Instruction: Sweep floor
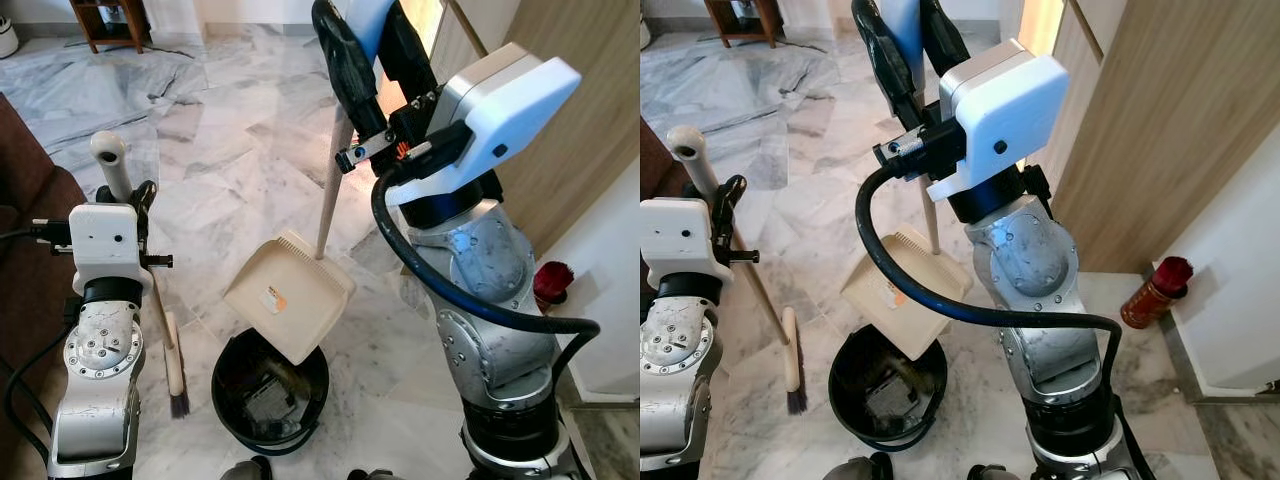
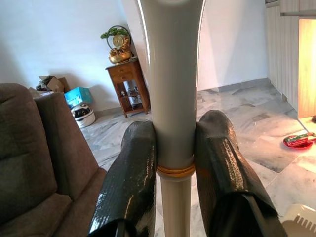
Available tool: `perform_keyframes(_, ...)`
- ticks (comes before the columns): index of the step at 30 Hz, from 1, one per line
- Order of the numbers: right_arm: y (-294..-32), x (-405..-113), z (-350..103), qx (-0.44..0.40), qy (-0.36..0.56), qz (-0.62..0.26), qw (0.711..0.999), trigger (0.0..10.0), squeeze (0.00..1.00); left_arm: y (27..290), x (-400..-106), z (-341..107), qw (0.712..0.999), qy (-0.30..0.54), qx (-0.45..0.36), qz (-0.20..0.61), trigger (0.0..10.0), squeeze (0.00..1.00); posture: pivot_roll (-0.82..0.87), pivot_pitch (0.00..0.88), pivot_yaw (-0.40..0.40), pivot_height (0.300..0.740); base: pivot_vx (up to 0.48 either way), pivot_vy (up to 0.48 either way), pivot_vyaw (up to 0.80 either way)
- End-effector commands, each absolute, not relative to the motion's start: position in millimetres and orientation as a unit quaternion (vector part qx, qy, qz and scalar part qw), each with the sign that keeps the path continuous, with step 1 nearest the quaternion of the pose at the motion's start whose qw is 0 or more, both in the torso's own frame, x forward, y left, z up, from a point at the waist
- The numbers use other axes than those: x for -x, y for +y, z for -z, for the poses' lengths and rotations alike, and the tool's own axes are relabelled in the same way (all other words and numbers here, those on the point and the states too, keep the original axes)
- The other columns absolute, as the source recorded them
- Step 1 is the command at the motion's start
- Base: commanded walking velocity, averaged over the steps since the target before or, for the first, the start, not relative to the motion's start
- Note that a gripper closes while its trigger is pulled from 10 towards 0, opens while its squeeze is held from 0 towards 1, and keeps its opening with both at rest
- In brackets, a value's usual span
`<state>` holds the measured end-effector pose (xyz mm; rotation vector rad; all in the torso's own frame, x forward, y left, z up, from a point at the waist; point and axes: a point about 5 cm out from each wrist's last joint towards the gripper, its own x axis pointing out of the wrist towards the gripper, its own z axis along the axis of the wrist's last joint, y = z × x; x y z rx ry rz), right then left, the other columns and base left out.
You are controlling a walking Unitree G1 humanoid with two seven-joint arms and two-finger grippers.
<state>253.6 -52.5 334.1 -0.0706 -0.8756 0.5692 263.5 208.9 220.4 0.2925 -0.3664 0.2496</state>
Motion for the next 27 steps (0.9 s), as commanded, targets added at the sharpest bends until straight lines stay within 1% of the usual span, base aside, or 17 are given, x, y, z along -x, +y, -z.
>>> perform_keyframes(1, -54.8, -245.2, -346.1, 0.05, -0.457, -0.26, 0.849, 10.0, 0.0, 209.6, -261.4, -230.3, 0.957, -0.208, -0.158, -0.124, 10.0, 0.0, 0.0, 0.158, 0.02, 0.74, 0.0, 0.0, 0.0)
perform_keyframes(6, -64.7, -255.5, -340.3, 0.113, -0.43, -0.201, 0.873, 10.0, 0.0, 209.6, -260.2, -230.0, 0.957, -0.208, -0.158, -0.125, 10.0, 0.0, 0.0, 0.152, 0.013, 0.74, 0.0, 0.0, 0.0)
perform_keyframes(7, -69.0, -257.0, -329.4, 0.12, -0.416, -0.176, 0.884, 10.0, 0.0, 208.9, -260.1, -229.9, 0.957, -0.208, -0.157, -0.124, 10.0, 0.0, 0.0, 0.15, 0.012, 0.74, 0.0, 0.0, 0.0)
perform_keyframes(8, -69.0, -257.0, -329.4, 0.12, -0.416, -0.176, 0.884, 10.0, 0.0, 208.9, -260.1, -229.9, 0.957, -0.208, -0.157, -0.124, 10.0, 0.0, 0.0, 0.15, 0.012, 0.74, 0.0, 0.0, 0.0)
perform_keyframes(9, -76.9, -262.7, -314.1, 0.114, -0.389, -0.138, 0.904, 10.0, 0.0, 207.0, -259.7, -229.3, 0.958, -0.208, -0.154, -0.12, 10.0, 0.0, 0.0, 0.149, 0.011, 0.74, 0.0, 0.0, 0.0)
perform_keyframes(11, -86.1, -273.4, -307.6, 0.1, -0.369, -0.104, 0.918, 10.0, 0.0, 204.6, -258.6, -228.0, 0.96, -0.207, -0.151, -0.116, 10.0, 0.0, 0.01, 0.146, 0.005, 0.74, 0.0, 0.0, 0.0)
perform_keyframes(17, -109.4, -302.8, -292.8, 0.11, -0.309, -0.036, 0.944, 10.0, 0.0, 203.5, -253.1, -223.7, 0.963, -0.199, -0.147, -0.109, 10.0, 0.0, 0.01, 0.141, -0.007, 0.74, 0.0, 0.0, 0.0)
perform_keyframes(18, -115.5, -309.1, -288.8, 0.092, -0.293, -0.019, 0.951, 10.0, 0.0, 204.1, -250.9, -223.2, 0.963, -0.199, -0.147, -0.11, 10.0, 0.0, 0.01, 0.14, -0.012, 0.74, 0.0, 0.0, 0.0)
perform_keyframes(22, -123.6, -315.9, -286.0, 0.086, -0.285, 0.005, 0.955, 10.0, 0.0, 203.9, -248.5, -222.0, 0.963, -0.197, -0.146, -0.111, 10.0, 0.0, 0.02, 0.136, -0.018, 0.74, 0.0, 0.0, 0.0)
perform_keyframes(27, -130.2, -325.8, -273.4, 0.118, -0.273, 0.024, 0.955, 10.0, 0.0, 199.3, -242.8, -218.1, 0.966, -0.191, -0.14, -0.105, 10.0, 0.0, 0.02, 0.135, -0.028, 0.74, 0.0, 0.0, 0.0)
